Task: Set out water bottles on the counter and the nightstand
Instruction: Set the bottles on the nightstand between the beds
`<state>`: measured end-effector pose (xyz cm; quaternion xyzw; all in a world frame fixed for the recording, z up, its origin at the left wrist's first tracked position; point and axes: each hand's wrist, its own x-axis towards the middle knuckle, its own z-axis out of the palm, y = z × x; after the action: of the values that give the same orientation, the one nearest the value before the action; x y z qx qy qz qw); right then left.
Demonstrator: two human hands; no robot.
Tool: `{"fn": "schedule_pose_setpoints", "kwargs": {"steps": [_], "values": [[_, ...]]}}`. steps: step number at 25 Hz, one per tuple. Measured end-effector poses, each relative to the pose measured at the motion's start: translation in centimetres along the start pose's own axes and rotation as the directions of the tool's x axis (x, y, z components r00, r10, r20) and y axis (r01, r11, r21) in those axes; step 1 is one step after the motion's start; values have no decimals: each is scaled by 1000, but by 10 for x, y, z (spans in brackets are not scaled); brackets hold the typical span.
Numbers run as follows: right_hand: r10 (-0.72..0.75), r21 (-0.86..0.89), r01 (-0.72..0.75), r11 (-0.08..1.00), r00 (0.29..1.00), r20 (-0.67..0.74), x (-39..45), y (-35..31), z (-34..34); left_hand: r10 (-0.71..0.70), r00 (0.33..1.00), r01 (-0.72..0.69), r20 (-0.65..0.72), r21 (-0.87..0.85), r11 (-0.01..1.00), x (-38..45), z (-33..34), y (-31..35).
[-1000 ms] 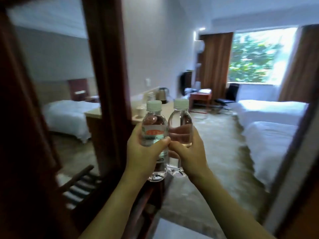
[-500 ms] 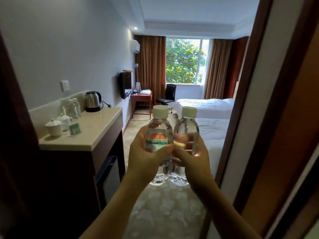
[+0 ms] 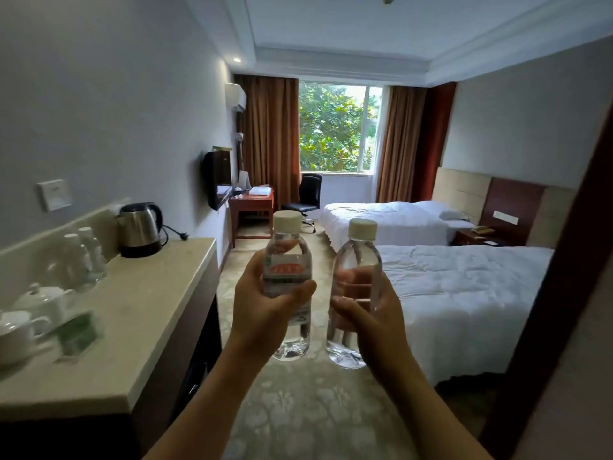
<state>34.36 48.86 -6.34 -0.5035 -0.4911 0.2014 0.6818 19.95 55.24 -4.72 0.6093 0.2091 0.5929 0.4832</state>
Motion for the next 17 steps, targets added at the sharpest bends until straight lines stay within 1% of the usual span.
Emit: {"fn": "schedule_pose_setpoints", "kwargs": {"steps": [3, 5, 8, 11, 14, 17], "values": [[4, -15, -5, 1000, 999, -42, 56, 28, 8, -9, 999, 10, 40, -16, 1000, 54, 0, -33], [18, -25, -20, 999, 997, -68, 102, 61, 9, -22, 999, 24, 48, -43, 999, 97, 6, -67], [38, -40, -42, 998, 995, -92, 175, 115, 6, -46, 997, 48, 63, -25, 999, 164, 22, -125], [1, -22, -4, 1000, 993, -116, 261, 175, 1, -42, 998, 42, 49, 9, 999, 240, 43, -190], [-1, 16, 2, 1000, 995, -101, 353, 217, -1, -52, 998, 51, 28, 21, 998, 325, 64, -237], [5, 47, -3, 999, 998, -55, 437, 248, 2, -17, 1000, 18, -7, 36, 999, 404, 75, -275]]}}
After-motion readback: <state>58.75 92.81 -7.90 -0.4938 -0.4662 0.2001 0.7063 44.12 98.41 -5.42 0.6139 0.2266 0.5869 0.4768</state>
